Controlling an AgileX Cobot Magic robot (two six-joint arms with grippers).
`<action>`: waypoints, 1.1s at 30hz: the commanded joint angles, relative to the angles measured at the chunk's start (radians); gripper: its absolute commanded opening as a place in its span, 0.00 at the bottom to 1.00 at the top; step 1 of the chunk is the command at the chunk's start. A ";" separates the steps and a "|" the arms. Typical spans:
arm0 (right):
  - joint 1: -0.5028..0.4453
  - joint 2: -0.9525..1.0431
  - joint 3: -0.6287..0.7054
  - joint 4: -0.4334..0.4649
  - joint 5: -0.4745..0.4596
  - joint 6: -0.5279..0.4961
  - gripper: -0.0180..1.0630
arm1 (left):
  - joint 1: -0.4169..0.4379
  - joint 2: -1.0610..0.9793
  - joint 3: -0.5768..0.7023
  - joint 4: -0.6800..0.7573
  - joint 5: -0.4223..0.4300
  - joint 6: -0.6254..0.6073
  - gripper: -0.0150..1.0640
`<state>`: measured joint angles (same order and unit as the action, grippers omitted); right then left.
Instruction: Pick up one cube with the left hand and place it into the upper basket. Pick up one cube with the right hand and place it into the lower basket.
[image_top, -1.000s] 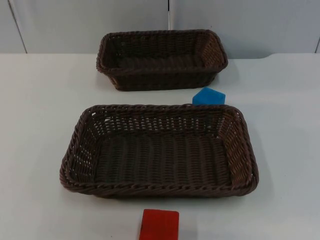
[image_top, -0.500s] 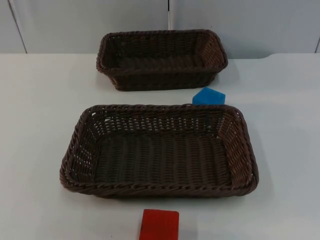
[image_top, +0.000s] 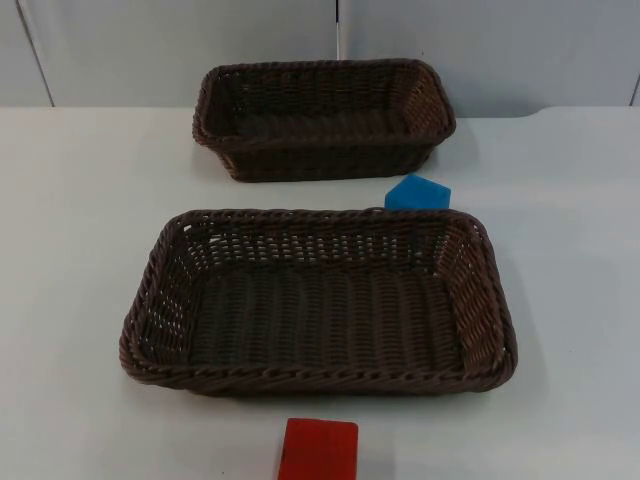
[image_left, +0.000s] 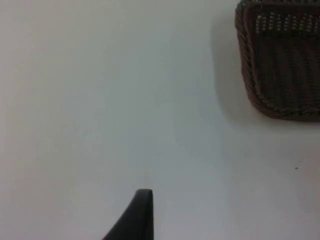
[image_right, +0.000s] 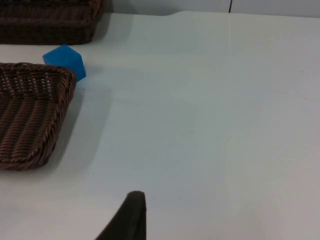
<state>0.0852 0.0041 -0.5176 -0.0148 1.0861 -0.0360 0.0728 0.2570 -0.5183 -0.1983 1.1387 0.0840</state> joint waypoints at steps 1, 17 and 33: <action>-0.006 -0.004 0.002 0.000 -0.007 0.000 0.99 | -0.006 0.032 -0.007 -0.031 -0.004 0.019 0.99; -0.006 -0.004 0.002 0.003 -0.007 0.000 0.99 | -0.006 0.309 -0.042 -0.137 0.037 0.075 0.99; -0.006 -0.004 0.002 0.003 -0.007 0.000 0.99 | -0.006 0.552 -0.057 -0.299 0.056 0.181 0.93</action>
<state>0.0852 0.0041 -0.5176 -0.0148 1.0861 -0.0360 0.0728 0.7906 -0.5690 -0.4532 1.1893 0.2489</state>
